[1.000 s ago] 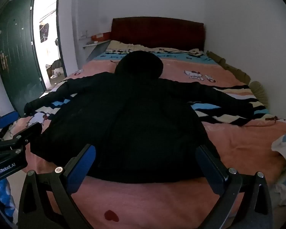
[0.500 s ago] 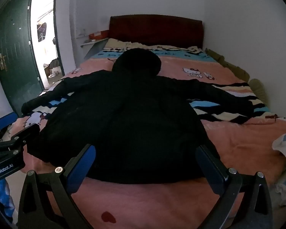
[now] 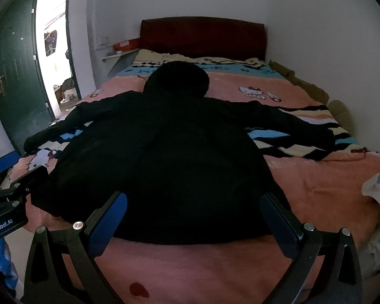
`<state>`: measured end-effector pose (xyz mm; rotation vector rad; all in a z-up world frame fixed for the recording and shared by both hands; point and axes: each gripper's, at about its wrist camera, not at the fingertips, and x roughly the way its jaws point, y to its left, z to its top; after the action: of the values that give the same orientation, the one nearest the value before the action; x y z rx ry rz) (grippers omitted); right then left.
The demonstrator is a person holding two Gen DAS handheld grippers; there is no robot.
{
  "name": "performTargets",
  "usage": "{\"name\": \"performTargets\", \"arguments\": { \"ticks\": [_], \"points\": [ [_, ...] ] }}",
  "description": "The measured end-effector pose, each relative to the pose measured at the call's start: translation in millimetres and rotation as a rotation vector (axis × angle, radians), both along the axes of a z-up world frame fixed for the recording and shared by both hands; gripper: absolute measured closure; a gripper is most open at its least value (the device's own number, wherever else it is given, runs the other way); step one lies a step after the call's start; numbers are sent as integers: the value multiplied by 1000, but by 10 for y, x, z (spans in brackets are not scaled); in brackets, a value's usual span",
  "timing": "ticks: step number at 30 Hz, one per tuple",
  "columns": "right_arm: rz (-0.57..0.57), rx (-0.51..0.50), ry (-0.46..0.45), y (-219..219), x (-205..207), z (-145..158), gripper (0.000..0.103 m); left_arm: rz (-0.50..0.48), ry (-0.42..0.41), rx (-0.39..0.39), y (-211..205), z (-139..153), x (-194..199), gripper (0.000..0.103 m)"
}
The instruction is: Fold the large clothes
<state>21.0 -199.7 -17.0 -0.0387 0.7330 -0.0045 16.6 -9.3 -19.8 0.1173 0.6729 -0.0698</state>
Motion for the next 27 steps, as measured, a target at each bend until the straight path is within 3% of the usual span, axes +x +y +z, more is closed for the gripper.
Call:
{"name": "performTargets", "arguments": {
  "ticks": [27],
  "points": [
    [-30, -19, -2, -31, 33, -48, 1, -8, 0, -18, -60, -23, 19, 17]
  ]
}}
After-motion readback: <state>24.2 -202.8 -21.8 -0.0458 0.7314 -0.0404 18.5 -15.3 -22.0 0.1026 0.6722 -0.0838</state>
